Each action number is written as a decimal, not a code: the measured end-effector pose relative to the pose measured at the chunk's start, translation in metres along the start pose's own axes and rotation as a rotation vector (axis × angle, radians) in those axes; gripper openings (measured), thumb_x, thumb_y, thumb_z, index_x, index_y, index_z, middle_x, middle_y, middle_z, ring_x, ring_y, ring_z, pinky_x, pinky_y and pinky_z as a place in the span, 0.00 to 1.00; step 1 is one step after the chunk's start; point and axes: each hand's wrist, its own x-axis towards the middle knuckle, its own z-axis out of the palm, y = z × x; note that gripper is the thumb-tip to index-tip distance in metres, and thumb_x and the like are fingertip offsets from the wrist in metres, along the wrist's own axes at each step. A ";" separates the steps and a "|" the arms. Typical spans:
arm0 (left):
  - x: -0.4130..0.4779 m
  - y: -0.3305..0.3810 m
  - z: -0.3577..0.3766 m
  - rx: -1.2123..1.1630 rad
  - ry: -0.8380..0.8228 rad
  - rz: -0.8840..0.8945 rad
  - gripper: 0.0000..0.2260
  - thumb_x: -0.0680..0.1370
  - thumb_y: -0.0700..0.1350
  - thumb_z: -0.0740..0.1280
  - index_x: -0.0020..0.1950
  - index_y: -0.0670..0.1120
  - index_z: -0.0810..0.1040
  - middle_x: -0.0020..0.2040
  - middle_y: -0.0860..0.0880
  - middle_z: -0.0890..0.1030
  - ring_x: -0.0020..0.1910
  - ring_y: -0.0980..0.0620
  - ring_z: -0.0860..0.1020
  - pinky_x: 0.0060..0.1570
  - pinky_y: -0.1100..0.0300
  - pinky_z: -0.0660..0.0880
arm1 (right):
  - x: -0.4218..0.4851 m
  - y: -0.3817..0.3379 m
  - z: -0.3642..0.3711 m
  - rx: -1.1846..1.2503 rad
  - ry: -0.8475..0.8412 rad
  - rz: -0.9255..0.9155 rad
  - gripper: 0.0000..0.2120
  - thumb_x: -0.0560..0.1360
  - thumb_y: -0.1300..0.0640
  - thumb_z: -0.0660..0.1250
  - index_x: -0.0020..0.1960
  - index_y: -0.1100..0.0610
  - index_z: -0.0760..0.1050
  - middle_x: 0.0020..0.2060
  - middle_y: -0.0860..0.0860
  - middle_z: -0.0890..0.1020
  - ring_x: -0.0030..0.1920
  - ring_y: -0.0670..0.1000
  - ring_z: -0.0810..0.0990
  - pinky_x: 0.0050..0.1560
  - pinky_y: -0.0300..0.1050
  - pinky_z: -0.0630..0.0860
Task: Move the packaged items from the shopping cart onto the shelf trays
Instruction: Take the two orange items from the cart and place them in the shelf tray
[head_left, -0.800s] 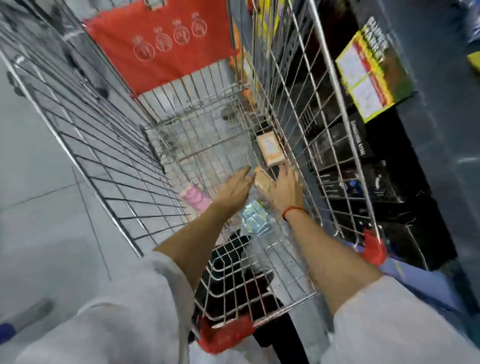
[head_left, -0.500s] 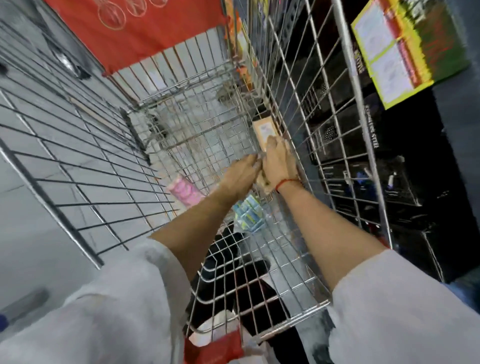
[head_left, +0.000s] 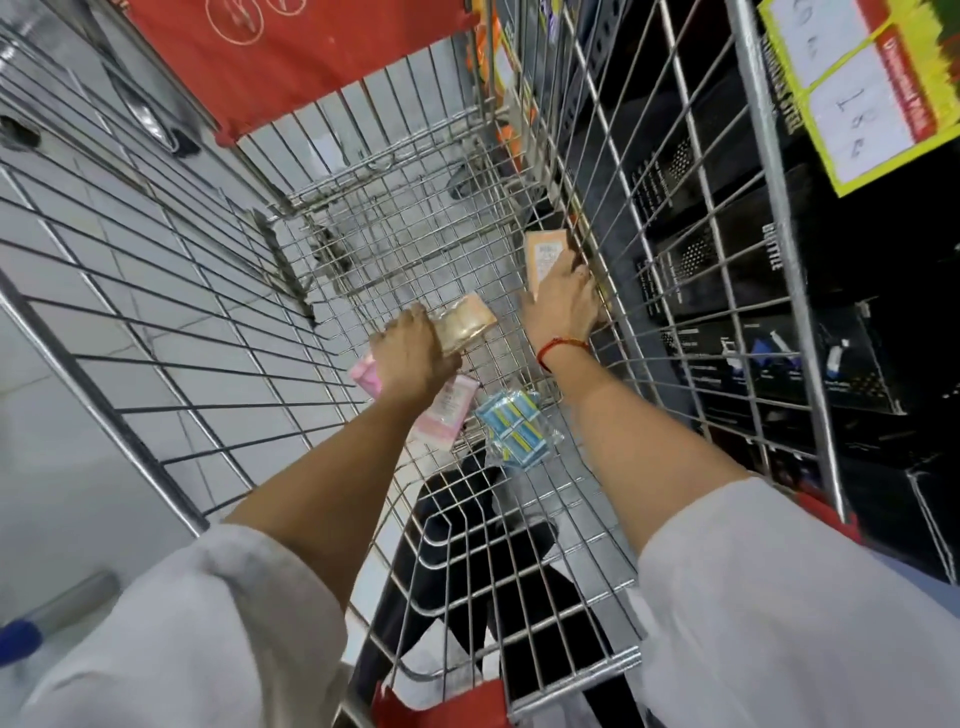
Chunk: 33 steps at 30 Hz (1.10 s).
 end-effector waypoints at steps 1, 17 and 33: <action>-0.002 -0.001 0.001 -0.063 0.009 -0.045 0.24 0.72 0.54 0.70 0.60 0.41 0.70 0.53 0.43 0.79 0.51 0.44 0.78 0.60 0.43 0.73 | -0.003 0.002 -0.001 0.076 -0.014 -0.008 0.27 0.72 0.52 0.70 0.63 0.63 0.62 0.53 0.60 0.78 0.51 0.57 0.79 0.42 0.44 0.76; -0.020 0.004 -0.007 -0.128 0.036 -0.008 0.21 0.75 0.56 0.65 0.57 0.40 0.72 0.48 0.44 0.80 0.43 0.46 0.80 0.55 0.46 0.77 | -0.053 0.011 -0.009 0.315 0.036 0.350 0.19 0.77 0.51 0.62 0.61 0.63 0.71 0.60 0.60 0.76 0.58 0.58 0.75 0.51 0.51 0.77; -0.042 0.017 -0.043 -0.192 0.076 0.012 0.22 0.74 0.62 0.64 0.35 0.44 0.73 0.31 0.47 0.74 0.26 0.49 0.72 0.22 0.62 0.66 | -0.081 0.010 -0.036 0.190 -0.081 0.137 0.28 0.75 0.43 0.63 0.62 0.65 0.68 0.61 0.61 0.75 0.61 0.58 0.72 0.53 0.51 0.80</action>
